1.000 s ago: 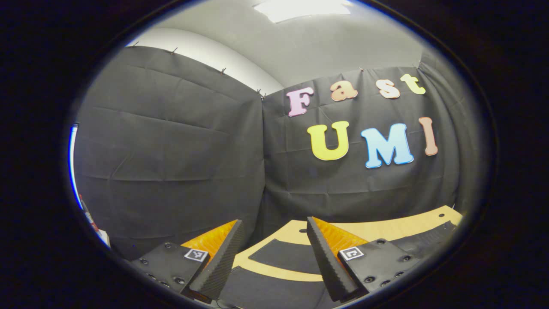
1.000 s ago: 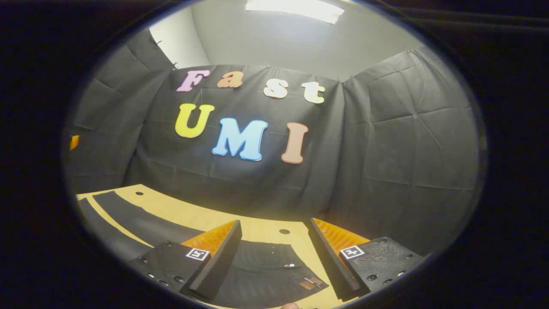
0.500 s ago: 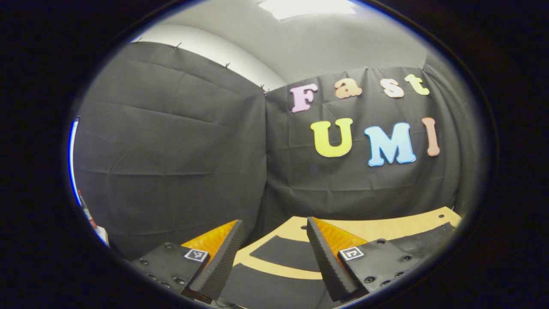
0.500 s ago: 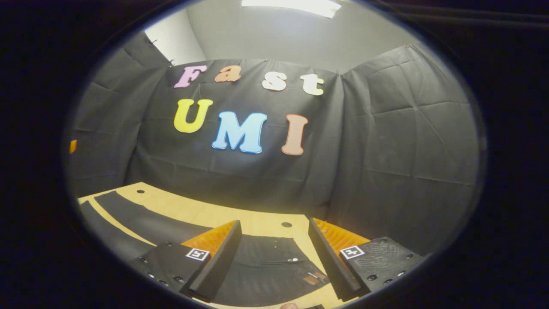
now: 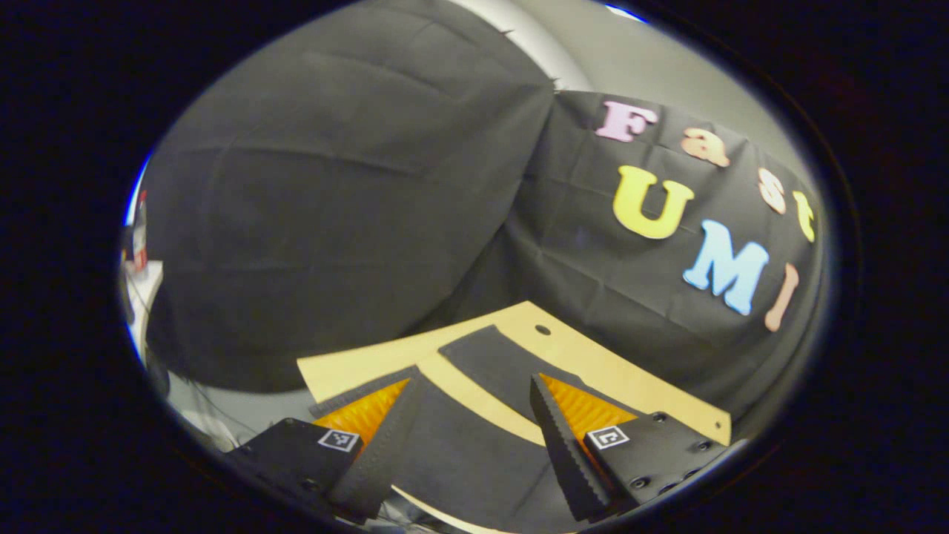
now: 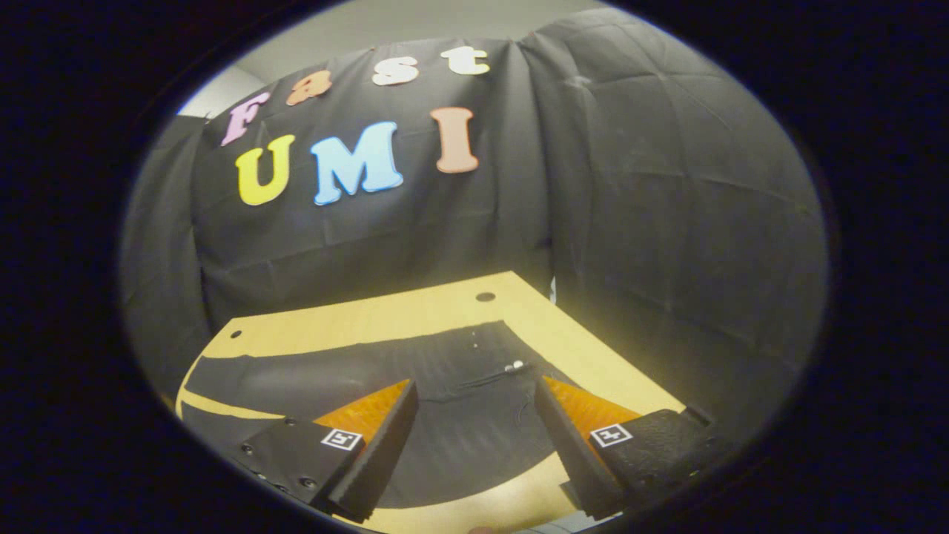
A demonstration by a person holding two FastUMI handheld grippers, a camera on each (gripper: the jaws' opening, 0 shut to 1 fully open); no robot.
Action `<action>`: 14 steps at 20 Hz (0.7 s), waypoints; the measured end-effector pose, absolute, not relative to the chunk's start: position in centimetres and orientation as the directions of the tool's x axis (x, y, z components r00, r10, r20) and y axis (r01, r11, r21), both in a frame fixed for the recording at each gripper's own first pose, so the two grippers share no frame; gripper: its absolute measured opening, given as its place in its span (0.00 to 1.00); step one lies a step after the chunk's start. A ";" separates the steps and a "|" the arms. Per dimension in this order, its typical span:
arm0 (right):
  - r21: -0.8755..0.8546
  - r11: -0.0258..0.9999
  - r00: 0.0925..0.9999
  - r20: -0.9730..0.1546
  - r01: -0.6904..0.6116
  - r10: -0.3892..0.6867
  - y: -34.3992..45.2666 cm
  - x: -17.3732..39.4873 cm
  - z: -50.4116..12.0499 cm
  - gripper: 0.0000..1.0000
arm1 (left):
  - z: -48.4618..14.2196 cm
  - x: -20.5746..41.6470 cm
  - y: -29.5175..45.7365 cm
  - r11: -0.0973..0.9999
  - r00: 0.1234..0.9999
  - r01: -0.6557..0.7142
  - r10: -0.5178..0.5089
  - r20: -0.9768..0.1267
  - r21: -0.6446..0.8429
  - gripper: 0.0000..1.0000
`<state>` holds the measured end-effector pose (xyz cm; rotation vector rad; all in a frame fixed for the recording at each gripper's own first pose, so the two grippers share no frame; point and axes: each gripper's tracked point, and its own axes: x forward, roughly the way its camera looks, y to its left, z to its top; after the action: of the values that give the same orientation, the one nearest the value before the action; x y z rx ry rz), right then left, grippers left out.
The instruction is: Grasp the waist and the cuffs of the jeans and fold them to make the two legs overlap; first hold the waist and fold one-third of the jeans toward the cuffs, then hold the cuffs and fold the remaining one-third in the same direction to finish folding.
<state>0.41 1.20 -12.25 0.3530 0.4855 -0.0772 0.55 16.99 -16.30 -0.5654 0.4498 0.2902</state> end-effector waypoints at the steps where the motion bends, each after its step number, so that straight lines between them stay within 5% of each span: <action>1: 0.336 0.927 0.861 -0.507 0.168 0.028 1.5 0.2 -13.7 0.96 | -18.2 0.4 18.2 0.763 0.839 -0.435 0.150 -0.523 -0.479 0.95; 7: 0.496 0.823 0.722 -0.673 0.277 0.162 3.8 -1.5 -19.3 0.95 | -25.8 -1.3 23.3 0.518 0.701 -0.654 0.142 -0.698 -0.552 0.96; 14: 0.628 0.618 0.646 -0.725 0.474 0.241 3.0 -1.9 -22.2 0.96 | -33.3 -4.8 27.0 0.244 0.603 -0.787 0.111 -0.790 -0.567 0.97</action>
<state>-1.92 3.05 -22.21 0.9250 0.8896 -0.1564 -4.78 27.00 -33.26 -1.1710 0.7041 0.6872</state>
